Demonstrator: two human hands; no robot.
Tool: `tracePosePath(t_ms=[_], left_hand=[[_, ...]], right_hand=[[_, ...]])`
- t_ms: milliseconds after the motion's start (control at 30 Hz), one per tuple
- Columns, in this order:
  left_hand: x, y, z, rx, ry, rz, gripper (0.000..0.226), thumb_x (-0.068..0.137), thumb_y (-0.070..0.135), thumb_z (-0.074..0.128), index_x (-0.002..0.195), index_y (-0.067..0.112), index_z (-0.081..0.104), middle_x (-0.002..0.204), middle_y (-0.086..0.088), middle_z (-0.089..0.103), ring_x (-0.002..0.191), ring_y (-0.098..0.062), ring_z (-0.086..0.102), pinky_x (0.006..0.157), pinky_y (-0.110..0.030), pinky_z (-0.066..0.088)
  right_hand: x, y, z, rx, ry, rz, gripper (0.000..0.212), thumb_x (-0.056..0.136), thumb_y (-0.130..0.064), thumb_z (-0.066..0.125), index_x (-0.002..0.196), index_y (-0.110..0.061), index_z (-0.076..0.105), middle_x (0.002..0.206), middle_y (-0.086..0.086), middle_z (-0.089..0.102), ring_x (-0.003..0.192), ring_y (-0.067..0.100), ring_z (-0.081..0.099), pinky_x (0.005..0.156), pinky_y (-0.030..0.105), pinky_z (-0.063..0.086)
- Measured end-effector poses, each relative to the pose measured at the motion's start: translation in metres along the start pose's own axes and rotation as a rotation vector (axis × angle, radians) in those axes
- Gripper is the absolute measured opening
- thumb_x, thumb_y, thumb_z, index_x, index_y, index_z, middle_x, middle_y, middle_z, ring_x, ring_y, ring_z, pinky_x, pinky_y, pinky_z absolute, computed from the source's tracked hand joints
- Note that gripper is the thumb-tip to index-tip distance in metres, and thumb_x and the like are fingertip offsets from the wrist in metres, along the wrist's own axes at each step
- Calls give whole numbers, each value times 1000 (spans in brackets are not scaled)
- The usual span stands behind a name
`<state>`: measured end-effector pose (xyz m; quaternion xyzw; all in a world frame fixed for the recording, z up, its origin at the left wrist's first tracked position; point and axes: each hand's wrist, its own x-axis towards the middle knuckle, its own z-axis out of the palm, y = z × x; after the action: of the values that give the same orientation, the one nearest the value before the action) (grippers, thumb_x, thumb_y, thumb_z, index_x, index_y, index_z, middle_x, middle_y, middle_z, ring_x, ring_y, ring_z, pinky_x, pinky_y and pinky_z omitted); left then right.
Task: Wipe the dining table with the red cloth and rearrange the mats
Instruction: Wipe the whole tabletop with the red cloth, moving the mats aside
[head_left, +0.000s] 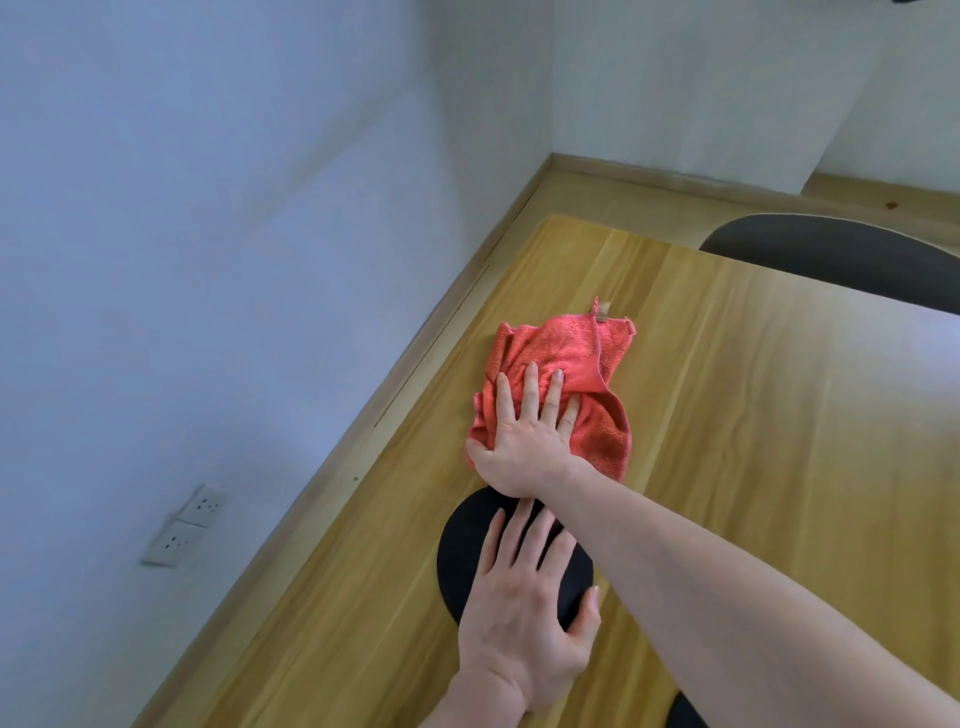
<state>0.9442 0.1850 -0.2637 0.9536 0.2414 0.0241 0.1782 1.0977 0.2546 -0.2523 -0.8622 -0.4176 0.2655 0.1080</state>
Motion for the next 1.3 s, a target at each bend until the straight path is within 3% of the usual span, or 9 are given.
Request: tracePosePath(t_ms=[267,500,733,1000,1200,1300], left_hand=[[-2,4,-4,9,24,6,62,94,53,51,151,33,42,156,11,40,152,-11,26,126,-41,20],[-2,3,-2,30,19,-37,59,97,54,42,153,33,38,160,13,27,156,-7,9,128,-41,16],[-1,2,-1,15,23,-34,57,94,49,50,148,30,47,155,11,33,154,-11,19,128,-39,11],[-2,2,0,27,1,-29,58,93,49,45,147,27,47,155,7,36,153,-16,23,128,-42,14],[0,2,0,47,-12,-26,58,93,50,44,147,27,48,154,6,36,153,-17,23,128,-42,13],[0,1,1,55,-14,-22,59,93,50,44,147,26,48,154,6,37,153,-17,23,128,-41,12]], right_hand=[[-23,39,-7,-26,27,-143,77,97,-59,30,162,-34,-3,168,-3,-21,150,26,-33,120,53,-21],[-68,93,-10,23,95,-132,70,100,-60,28,162,-39,2,169,-13,-15,150,17,-34,122,48,-21],[-142,163,-19,15,145,8,68,101,-63,26,161,-43,0,166,-21,-19,147,8,-37,124,46,-17],[-225,236,-22,28,211,263,67,102,-60,27,160,-45,-4,165,-24,-22,146,5,-38,124,46,-16],[-212,212,-14,55,173,466,77,100,-61,29,159,-40,-16,162,-11,-35,144,21,-43,121,54,-20],[-202,183,-10,97,125,476,83,98,-62,30,157,-36,-22,159,-4,-43,142,29,-47,118,57,-23]])
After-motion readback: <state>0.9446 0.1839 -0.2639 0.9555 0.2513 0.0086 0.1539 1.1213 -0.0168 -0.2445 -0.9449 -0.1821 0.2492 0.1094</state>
